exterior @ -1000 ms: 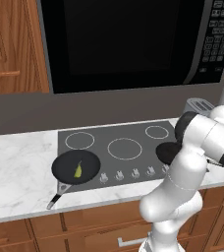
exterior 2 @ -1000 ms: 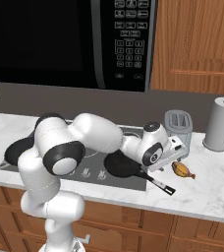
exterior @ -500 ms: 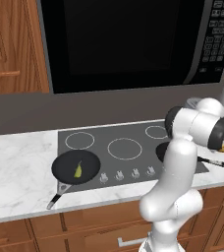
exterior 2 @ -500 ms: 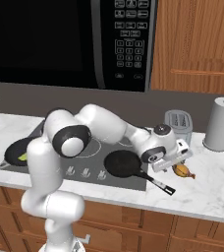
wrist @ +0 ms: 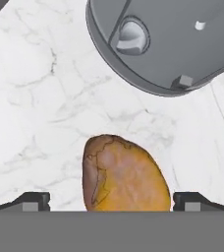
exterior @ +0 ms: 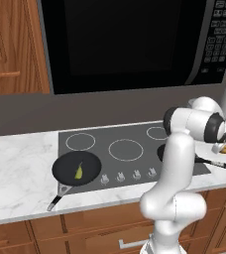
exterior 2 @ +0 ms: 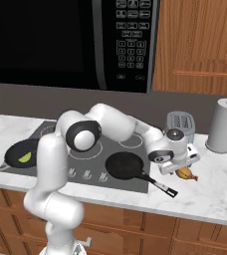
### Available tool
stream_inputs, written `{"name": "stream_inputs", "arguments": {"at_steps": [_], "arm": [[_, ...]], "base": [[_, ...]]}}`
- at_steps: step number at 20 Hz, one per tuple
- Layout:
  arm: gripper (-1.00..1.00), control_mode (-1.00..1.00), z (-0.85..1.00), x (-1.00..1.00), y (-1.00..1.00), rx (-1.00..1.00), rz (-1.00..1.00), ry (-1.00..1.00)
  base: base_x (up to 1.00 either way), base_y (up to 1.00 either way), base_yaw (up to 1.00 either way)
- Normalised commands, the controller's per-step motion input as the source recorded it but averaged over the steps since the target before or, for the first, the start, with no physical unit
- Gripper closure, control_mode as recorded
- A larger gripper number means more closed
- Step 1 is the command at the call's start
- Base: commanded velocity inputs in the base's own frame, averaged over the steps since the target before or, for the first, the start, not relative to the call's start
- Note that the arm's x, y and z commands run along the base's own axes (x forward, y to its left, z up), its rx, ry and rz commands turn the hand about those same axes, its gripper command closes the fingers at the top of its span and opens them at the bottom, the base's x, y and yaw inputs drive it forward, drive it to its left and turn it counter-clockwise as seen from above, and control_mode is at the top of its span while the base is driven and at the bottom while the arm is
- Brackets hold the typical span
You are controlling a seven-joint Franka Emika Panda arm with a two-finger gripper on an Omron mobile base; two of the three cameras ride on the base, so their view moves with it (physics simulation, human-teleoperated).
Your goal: Place both pans onto different burners. Then place the lemon wedge and the chicken drumstick on different pans.
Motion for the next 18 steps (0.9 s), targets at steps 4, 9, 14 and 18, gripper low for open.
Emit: {"name": "stream_inputs", "arguments": {"at_steps": [4, 9, 14, 18], "arm": [[-1.0, -1.0, -0.11, 0.28, -0.13, 0.0, 0.0, 0.0], [-1.0, -1.0, -0.23, 0.27, -0.04, 0.0, 0.0, 0.0], [-1.0, -1.0, -0.59, 0.19, 0.0, 0.0, 0.0, 0.0], [-1.0, -1.0, -0.49, 0.19, 0.0, 0.0, 0.0, 0.0]], "base": [[0.0, 0.0, 0.0], [0.0, 0.0, 0.0], [0.0, 0.0, 0.0], [0.0, 0.0, 0.0]]}}
